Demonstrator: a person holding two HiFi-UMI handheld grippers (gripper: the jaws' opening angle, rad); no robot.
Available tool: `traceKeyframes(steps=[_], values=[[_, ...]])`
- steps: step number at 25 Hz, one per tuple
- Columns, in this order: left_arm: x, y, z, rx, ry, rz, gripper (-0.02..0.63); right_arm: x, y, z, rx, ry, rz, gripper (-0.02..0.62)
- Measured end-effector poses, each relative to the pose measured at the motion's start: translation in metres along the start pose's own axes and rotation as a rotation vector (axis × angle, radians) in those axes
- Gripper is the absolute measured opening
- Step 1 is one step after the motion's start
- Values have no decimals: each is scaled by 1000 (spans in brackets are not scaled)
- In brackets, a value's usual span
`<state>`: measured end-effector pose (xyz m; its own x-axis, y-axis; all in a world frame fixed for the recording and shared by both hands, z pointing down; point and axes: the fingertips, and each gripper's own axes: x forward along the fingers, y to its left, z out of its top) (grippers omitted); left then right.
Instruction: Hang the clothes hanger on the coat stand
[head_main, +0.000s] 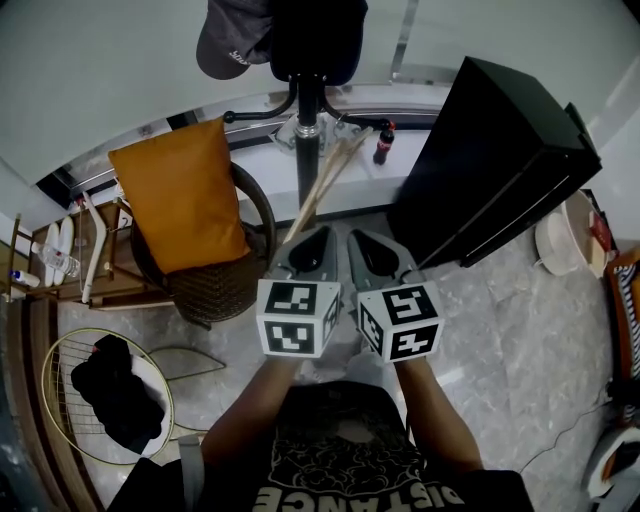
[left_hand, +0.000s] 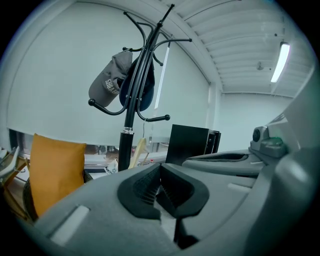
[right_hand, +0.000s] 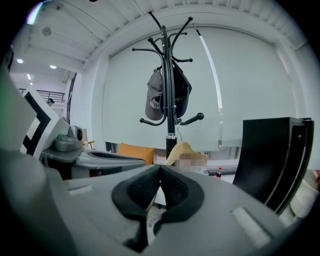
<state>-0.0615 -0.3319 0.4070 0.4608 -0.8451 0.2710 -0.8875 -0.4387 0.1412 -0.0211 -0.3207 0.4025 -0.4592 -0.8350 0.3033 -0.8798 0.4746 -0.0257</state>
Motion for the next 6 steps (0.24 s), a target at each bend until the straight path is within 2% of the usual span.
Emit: traceKeyframes(steps=[6], values=[[3,-1,-2,12,-1,-16,6,3,0,-5,3,4,-8,0]])
